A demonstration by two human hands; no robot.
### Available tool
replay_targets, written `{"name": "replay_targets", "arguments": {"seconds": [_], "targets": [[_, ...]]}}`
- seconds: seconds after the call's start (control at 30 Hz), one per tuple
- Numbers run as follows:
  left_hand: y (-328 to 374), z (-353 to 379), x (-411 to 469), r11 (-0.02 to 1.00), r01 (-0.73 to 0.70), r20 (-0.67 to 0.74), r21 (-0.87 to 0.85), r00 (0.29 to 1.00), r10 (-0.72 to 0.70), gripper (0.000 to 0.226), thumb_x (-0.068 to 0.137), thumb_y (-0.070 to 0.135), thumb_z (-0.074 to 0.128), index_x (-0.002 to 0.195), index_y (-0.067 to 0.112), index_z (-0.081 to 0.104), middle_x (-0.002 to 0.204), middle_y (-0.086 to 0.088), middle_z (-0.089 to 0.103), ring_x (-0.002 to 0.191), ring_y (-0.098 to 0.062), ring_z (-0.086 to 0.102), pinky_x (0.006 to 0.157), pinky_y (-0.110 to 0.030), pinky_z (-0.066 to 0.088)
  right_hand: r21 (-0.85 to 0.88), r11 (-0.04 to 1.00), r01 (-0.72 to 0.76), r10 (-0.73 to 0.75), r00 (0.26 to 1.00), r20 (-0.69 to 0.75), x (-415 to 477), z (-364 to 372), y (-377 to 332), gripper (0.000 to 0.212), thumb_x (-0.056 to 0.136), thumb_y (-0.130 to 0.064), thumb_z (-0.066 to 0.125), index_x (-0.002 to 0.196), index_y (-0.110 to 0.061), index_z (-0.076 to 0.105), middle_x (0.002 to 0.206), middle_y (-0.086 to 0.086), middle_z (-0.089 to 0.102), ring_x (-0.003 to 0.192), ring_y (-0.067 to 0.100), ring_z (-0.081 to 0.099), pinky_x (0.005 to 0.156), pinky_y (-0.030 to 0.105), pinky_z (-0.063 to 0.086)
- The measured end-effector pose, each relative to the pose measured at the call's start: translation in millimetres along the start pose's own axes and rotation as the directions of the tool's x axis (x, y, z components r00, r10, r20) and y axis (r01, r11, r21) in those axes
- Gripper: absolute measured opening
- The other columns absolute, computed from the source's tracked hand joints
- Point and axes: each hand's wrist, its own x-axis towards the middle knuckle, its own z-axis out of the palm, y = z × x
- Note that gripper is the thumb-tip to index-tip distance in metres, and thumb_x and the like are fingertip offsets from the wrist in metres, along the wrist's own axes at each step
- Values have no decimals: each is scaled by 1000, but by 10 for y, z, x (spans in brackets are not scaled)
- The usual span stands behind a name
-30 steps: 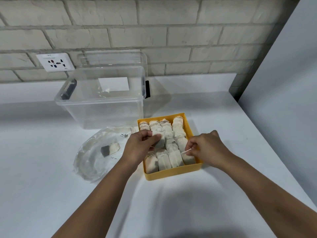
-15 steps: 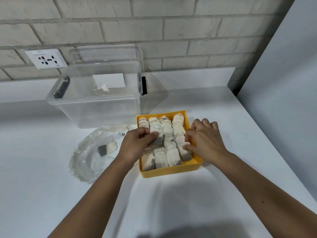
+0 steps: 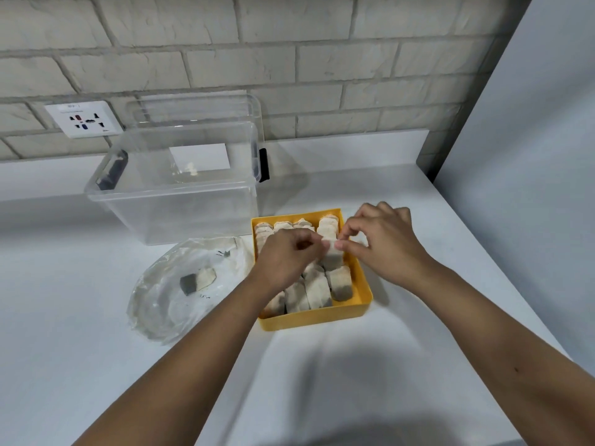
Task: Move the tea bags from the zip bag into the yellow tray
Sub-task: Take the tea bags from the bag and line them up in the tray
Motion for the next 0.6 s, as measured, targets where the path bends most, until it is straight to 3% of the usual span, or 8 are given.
{"name": "replay_targets", "arguments": {"seconds": [0.07, 0.17, 0.33, 0.6], "targets": [[-104, 95, 4, 955, -123, 8, 270, 992, 126, 9, 87, 34, 72, 87, 26, 76, 104, 6, 68, 106, -16, 58, 95, -33, 46, -55, 998, -13, 19, 994, 111, -104, 21, 32, 17, 88, -51, 60, 90, -36, 69, 98, -12, 51, 104, 12, 45, 90, 35, 26], [-168, 236, -75, 857, -169, 112, 486, 985, 131, 18, 86, 41, 71, 93, 26, 78, 131, 4, 60, 130, -21, 41, 109, -42, 34, -78, 997, -29, 48, 968, 248, -220, 72, 79, 18, 90, -49, 60, 93, -35, 70, 100, -10, 50, 105, 13, 44, 91, 36, 29], [-170, 360, -152, 763, -204, 193, 614, 976, 105, 27, 91, 42, 60, 105, 26, 76, 156, 1, 38, 150, -25, 12, 121, -37, 9, -129, 992, -3, 44, 949, 313, -260, 188, 89, 21, 91, -47, 58, 98, -32, 71, 93, -10, 47, 104, 15, 46, 86, 34, 28], [-209, 405, -107, 703, -199, 165, 683, 979, 117, 31, 94, 42, 53, 110, 25, 74, 161, -1, 29, 152, -26, 6, 121, -39, -6, -264, 964, 21, 56, 958, 282, -213, 292, 54, 24, 91, -51, 55, 102, -34, 68, 106, -5, 51, 110, 18, 44, 91, 36, 30]]}}
